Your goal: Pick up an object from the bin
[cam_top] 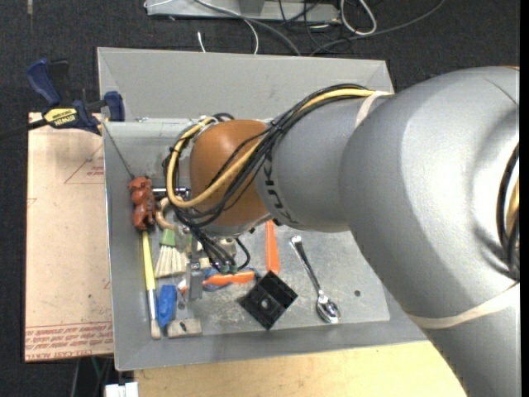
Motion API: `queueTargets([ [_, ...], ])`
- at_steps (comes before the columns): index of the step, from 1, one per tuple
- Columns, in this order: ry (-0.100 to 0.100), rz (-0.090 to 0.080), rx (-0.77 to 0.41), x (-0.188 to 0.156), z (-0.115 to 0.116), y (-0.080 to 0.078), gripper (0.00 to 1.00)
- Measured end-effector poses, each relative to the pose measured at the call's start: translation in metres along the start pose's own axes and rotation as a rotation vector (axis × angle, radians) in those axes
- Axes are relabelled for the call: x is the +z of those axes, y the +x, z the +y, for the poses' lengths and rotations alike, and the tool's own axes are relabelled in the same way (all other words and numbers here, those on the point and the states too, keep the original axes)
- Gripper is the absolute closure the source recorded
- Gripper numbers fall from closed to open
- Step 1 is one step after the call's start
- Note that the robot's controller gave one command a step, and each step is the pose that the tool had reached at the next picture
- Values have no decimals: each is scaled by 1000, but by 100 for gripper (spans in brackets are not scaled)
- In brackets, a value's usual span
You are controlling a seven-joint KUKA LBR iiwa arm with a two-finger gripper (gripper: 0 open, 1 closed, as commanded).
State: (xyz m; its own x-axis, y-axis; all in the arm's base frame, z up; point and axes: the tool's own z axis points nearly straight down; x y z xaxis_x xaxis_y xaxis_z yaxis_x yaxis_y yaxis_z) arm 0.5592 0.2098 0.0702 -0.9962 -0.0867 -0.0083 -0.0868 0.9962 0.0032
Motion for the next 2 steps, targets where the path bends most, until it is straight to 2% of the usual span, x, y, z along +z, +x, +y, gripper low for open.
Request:
queueTargets([
  [1,-5,-9,119,3,-2,7,0],
  [2,-3,-4,39,1,0,1,0],
])
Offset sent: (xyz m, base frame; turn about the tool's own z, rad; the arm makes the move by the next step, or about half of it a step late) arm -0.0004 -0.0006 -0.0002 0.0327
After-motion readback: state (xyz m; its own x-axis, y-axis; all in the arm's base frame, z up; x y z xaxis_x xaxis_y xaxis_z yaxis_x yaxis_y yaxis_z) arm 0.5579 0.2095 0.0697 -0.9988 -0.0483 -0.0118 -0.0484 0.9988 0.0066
